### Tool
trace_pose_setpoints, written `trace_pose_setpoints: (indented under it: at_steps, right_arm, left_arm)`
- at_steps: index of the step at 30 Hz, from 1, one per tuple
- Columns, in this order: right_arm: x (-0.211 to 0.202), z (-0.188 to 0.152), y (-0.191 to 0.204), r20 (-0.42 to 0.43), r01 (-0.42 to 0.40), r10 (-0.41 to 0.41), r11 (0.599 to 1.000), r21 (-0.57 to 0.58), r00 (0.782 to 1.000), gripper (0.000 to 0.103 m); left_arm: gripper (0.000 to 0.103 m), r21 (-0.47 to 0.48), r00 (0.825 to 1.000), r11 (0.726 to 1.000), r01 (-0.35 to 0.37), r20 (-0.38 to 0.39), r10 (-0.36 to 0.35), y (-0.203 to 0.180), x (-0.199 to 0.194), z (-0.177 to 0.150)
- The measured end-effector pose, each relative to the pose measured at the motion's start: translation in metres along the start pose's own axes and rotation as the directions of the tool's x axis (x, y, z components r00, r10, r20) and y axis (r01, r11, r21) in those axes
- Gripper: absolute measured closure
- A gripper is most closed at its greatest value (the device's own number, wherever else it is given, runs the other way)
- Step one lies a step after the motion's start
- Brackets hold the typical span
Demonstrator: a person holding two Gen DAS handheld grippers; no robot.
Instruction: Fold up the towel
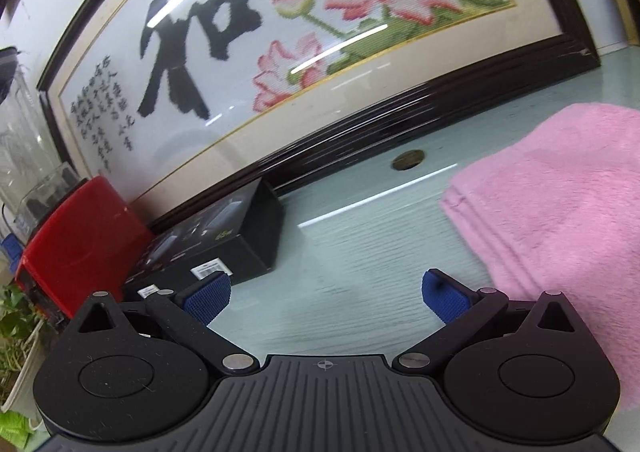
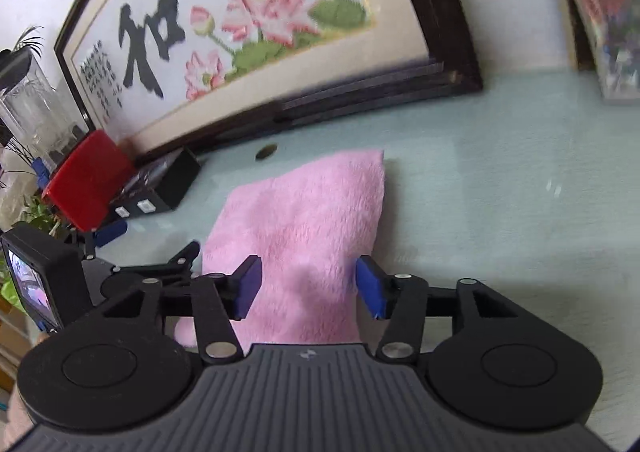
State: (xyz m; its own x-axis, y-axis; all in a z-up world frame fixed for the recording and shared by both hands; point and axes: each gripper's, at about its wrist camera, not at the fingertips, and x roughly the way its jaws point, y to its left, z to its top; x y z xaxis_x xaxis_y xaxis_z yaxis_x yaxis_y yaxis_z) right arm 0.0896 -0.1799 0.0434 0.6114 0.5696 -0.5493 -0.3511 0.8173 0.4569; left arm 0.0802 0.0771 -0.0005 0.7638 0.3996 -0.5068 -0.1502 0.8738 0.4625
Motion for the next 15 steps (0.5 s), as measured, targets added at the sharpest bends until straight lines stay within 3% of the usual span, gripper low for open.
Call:
trace_pose_setpoints:
  at_steps: [4, 6, 8, 9, 10, 12, 15]
  right_arm:
    - [0.002, -0.002, 0.01, 0.043, -0.107, 0.109, 0.994, -0.038, 0.993, 0.03]
    - [0.018, -0.006, 0.017, -0.015, -0.092, 0.091, 0.993, -0.07, 0.996, 0.028]
    - [0.043, -0.014, 0.022, -0.104, -0.017, 0.008, 0.997, -0.08, 0.995, 0.024]
    - [0.047, -0.016, 0.028, -0.096, -0.011, 0.0, 0.994, -0.11, 0.995, 0.015]
    - [0.049, -0.017, 0.037, -0.105, -0.022, 0.007, 0.989, -0.147, 0.994, 0.013]
    - [0.051, -0.019, 0.044, -0.109, -0.054, 0.038, 0.987, -0.148, 0.993, 0.013]
    - [0.042, -0.021, 0.056, -0.068, -0.007, -0.008, 0.977, -0.214, 0.998, 0.014]
  left_arm:
    - [0.0, -0.059, 1.0, 0.998, 0.018, 0.006, -0.018, 0.013, -0.006, 0.001]
    - [0.0, -0.087, 1.0, 0.996, 0.022, 0.02, -0.02, 0.019, -0.01, 0.002]
    - [0.0, -0.116, 0.999, 0.993, 0.035, 0.03, -0.031, 0.025, -0.013, 0.003]
    - [0.0, -0.131, 0.999, 0.99, 0.044, 0.03, -0.04, 0.028, -0.014, 0.003]
    - [0.0, -0.145, 0.998, 0.988, 0.053, 0.03, -0.049, 0.03, -0.015, 0.003]
    - [0.0, -0.166, 0.996, 0.983, 0.084, 0.033, -0.079, 0.035, -0.017, 0.003]
    - [0.0, -0.186, 0.997, 0.979, 0.077, 0.045, -0.07, 0.041, -0.019, 0.003]
